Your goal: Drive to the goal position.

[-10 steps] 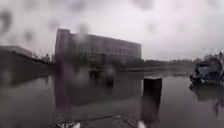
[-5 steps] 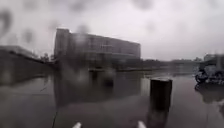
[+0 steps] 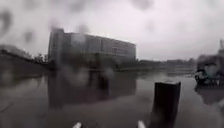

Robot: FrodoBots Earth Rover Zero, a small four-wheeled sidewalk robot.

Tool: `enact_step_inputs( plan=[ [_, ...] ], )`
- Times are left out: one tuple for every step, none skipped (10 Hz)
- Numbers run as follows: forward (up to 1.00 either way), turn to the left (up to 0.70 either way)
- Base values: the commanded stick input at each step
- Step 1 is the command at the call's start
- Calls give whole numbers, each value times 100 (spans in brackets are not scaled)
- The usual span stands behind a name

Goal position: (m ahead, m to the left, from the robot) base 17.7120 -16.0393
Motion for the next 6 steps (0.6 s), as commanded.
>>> enact_step_inputs(
  plan=[
    [70, 1],
    [69, 1],
    [28, 0],
    [0, 0],
    [0, 0],
    [0, 0]
  ],
)
